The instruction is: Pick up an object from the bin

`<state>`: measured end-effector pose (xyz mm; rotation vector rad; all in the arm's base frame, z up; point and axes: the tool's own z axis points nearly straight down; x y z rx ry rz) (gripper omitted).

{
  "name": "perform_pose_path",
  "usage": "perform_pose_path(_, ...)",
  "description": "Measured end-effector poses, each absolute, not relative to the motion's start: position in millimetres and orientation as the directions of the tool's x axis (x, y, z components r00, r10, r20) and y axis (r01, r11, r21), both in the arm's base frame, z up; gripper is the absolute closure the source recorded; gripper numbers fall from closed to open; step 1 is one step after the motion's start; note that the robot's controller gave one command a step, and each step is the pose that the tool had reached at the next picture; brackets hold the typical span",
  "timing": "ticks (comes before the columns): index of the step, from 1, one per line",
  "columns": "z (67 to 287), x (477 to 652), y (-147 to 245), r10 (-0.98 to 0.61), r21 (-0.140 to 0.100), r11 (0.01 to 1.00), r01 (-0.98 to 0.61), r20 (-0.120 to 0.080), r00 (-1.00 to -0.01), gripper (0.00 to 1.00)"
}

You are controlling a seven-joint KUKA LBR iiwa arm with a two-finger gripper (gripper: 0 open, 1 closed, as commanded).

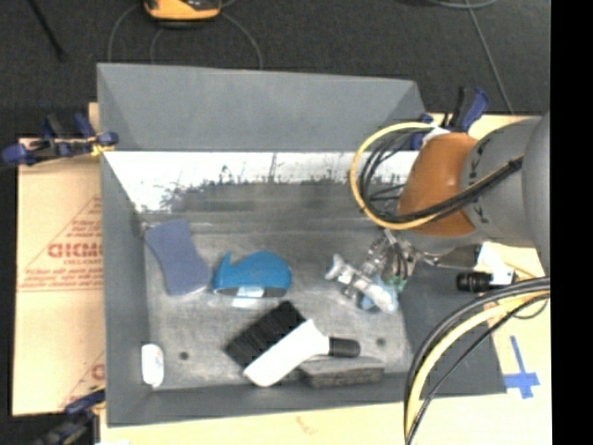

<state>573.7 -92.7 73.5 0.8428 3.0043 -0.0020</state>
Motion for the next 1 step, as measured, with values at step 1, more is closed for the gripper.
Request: perform_pose_path(1,75.8,573.3,-92.3,0.519,0.003,0.855,0.519,-0.013,-0.855,1.0)
